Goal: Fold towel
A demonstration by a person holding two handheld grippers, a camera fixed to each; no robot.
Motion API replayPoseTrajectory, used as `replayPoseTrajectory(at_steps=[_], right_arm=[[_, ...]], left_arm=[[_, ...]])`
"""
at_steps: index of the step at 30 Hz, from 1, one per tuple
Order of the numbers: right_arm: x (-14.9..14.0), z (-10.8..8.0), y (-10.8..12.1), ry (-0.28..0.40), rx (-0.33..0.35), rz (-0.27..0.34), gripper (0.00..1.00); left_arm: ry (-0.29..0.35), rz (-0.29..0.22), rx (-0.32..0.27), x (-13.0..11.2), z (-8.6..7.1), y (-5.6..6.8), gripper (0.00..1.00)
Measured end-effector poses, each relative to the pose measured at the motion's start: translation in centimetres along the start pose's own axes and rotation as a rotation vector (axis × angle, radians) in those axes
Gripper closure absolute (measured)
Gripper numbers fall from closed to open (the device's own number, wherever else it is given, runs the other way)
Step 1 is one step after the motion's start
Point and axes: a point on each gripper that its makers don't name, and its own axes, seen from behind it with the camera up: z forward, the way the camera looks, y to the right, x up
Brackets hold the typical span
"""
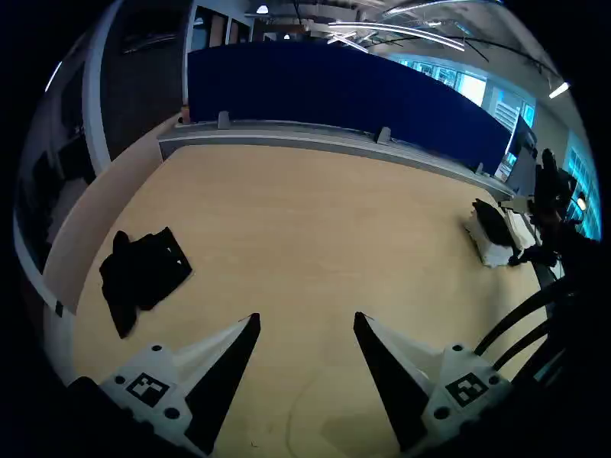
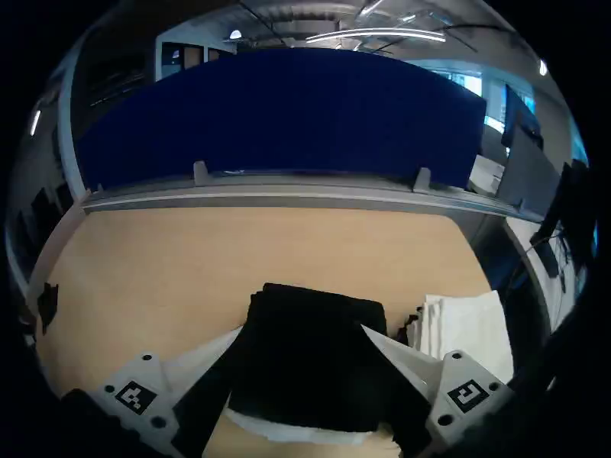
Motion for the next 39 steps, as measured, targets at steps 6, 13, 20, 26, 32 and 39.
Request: replayPoseTrajectory(at_steps=[6, 13, 20, 26, 32, 39], right_arm=[[0.0, -3.6, -0.8, 0.029, -0.002, 0.015, 0.0], [-0.6, -8.2, -2.3, 0.069, -0.008, 0.031, 0.0], [-1.8, -12.9, -3.7, 0.117, -0.018, 0.057, 0.0], [-3.1, -16.5, -4.8, 0.159, -0.024, 0.075, 0.0], [-4.2, -19.3, -5.8, 0.186, -0.03, 0.082, 0.0], [-3.8, -21.0, -6.7, 0.263, -0.03, 0.088, 0.0]], left_arm=[[0.018, 0.004, -0.016, 0.6, -0.1, 0.0, 0.09], [0.041, 0.012, -0.038, 1.5, -0.5, 0.0, 0.09], [0.059, 0.019, -0.061, 2.1, -1.1, 0.3, 0.09], [0.073, 0.03, -0.078, 2.5, -1.3, 0.5, 0.09], [0.086, 0.038, -0.094, 2.9, -1.7, 0.8, 0.09], [0.104, 0.049, -0.109, 3.1, -2.1, 1.1, 0.09]])
